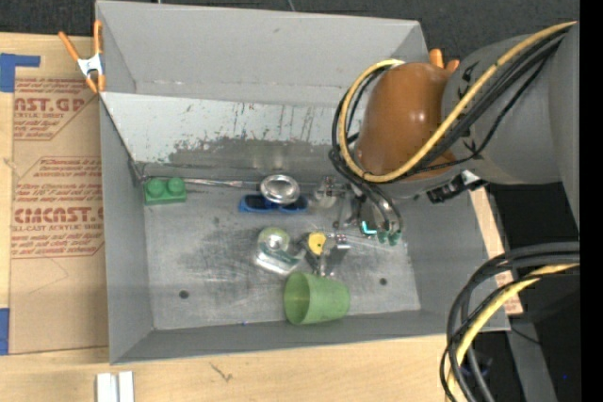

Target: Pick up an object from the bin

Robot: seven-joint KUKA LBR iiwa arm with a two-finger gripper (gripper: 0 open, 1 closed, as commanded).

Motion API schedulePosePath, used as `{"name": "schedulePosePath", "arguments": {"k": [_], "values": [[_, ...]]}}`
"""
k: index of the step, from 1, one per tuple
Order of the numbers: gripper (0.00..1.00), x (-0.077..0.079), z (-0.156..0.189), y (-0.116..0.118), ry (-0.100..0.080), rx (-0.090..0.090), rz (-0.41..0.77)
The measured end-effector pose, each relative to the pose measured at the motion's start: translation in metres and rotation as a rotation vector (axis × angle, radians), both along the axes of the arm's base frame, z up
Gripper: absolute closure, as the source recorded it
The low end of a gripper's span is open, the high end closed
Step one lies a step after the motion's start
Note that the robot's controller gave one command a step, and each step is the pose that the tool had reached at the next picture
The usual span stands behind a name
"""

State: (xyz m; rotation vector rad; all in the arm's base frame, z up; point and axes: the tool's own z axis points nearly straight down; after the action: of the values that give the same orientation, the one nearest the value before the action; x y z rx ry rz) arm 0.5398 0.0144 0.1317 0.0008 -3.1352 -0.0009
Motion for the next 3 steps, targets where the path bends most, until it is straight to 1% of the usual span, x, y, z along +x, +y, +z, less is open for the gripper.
{"name": "schedulePosePath", "arguments": {"k": [1,2,3], "values": [[0.00,0.026,-0.057,0.016,-0.015,-0.001,0.339],[0.00,0.029,-0.057,-0.018,-0.024,0.004,0.372],[0.00,0.032,-0.054,-0.016,-0.014,0.002,0.372]]}}
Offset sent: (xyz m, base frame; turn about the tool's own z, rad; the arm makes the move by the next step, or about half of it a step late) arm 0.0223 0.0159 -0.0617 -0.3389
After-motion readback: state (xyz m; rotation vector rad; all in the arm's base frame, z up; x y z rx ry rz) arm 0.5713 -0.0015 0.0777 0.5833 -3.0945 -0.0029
